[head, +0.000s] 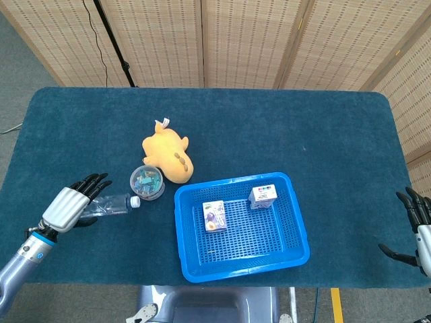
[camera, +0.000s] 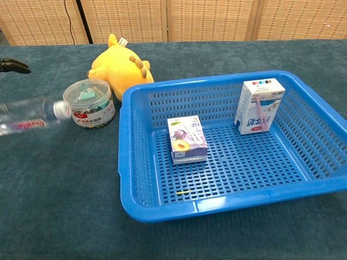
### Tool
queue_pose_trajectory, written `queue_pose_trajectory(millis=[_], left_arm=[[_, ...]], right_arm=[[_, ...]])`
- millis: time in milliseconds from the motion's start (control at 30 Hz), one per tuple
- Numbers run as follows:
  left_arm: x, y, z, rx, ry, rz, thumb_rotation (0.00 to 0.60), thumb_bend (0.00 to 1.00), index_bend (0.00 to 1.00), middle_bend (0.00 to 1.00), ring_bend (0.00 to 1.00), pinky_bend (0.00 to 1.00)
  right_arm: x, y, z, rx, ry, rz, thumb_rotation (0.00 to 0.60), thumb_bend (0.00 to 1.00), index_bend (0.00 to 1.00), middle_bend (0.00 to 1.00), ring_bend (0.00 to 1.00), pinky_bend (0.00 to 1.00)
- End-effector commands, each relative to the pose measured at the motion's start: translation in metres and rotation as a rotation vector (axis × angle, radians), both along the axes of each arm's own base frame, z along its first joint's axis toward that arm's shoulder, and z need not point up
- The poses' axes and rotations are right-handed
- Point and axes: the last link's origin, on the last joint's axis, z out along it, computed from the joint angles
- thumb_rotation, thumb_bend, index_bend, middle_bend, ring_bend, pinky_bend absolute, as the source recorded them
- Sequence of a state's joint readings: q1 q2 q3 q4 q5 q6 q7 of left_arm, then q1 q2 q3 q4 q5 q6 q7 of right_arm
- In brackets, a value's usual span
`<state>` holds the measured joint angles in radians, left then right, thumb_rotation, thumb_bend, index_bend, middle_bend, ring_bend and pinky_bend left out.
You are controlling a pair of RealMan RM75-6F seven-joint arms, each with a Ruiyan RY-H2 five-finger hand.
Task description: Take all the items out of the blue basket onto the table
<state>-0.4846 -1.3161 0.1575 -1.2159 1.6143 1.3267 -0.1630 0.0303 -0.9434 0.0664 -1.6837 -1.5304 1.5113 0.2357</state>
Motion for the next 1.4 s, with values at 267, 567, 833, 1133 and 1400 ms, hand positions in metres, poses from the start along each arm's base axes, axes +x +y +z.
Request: queue_pose_trajectory(millis=[267,567,833,1133,1400], left_arm=[[0.016,0.003,0.010,-0.035,-0.094,0.036,0.600,0.05,0.00,0.00,0.00,0.10],[0.006,-0.023,0.067,0.207,-0.129,0.247,0.600,0.05,0.00,0.00,0.00,0.00],[-0.001,-0.051,0.097,0.372,-0.186,0.397,0.600,0.05,0.00,0.00,0.00,0.00],[0.009,-0.076,0.110,0.432,-0.232,0.346,0.600,0.05,0.00,0.00,0.00,0.00],[0.007,-0.075,0.114,0.397,-0.266,0.343,0.600,0.05,0.00,0.00,0.00,0.00]], right_arm=[[-0.003,-0.001,0.002,-0.005,-0.002,-0.006,0.600,0.00,0.00,0.00,0.00,0.00],[0.008,-0.027,-0.012,0.087,0.056,0.102,0.600,0.00,0.00,0.00,0.00,0.00],[0.062,-0.066,-0.027,0.203,0.064,0.275,0.600,0.00,0.00,0.00,0.00,0.00],[0.135,-0.082,-0.079,0.370,0.059,0.431,0.600,0.00,0.02,0.03,0.03,0.12],[0.176,-0.105,-0.132,0.440,0.116,0.500,0.600,0.00,0.07,0.10,0.10,0.19]])
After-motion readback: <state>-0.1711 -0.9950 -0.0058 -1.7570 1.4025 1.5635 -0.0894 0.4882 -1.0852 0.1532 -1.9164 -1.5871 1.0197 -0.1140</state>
